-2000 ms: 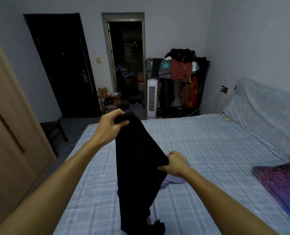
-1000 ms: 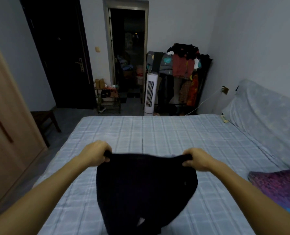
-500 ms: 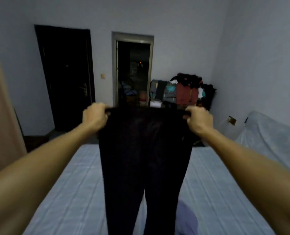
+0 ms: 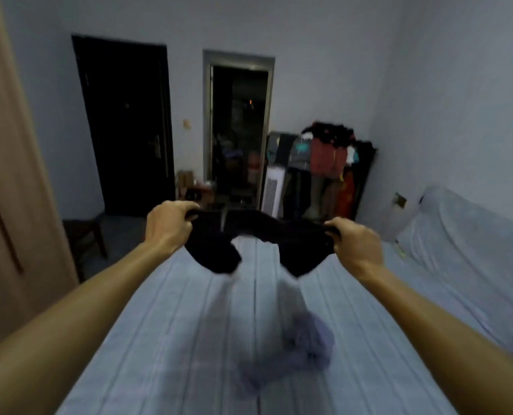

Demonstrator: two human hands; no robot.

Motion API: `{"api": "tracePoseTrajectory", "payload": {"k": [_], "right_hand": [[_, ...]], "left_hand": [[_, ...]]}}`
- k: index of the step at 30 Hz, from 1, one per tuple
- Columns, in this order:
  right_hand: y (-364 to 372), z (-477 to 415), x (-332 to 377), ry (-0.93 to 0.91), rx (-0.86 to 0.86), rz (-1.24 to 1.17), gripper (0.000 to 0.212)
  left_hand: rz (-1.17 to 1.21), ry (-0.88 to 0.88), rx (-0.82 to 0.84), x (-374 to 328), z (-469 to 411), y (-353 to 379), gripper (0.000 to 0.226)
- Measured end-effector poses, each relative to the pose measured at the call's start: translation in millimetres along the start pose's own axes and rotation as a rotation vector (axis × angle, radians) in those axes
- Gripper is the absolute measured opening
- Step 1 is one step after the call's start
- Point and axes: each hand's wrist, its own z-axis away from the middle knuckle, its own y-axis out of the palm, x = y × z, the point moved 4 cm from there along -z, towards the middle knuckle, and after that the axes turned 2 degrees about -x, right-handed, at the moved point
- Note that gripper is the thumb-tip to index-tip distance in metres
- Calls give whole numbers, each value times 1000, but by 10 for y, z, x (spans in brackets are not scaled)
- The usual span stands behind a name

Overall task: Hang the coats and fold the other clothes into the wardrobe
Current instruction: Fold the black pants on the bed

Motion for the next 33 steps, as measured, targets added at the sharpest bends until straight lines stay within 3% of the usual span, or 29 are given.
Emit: {"api": "tracePoseTrajectory", "payload": {"k": [7,12,19,23,26,31,33], "right_hand": [[227,2762,96,115,476,31,15],[70,4267,295,146,737,6,15],[-448,6058,581,219,927,-84,24],[-777,6944,727,325,1052,-92,29],[-917,7332,852,333,1156,-79,28],[-975,7739,1104,369,1178,-71,29],[-959,7854,1155,430,1112,-59,29]], "left_hand": [[-83,-59,514,694,2626,636,24],[-122,-70,636,972,4202,596,28],[-182,-73,745,937,6083,119,26],[-246,88,847,875,6967,-112,43],[-254,44,980,1015,7472,-166,42],[-268,45,1129,1208,8096,-134,43],[-251,58,1155,1253,8211,-95,43]]}}
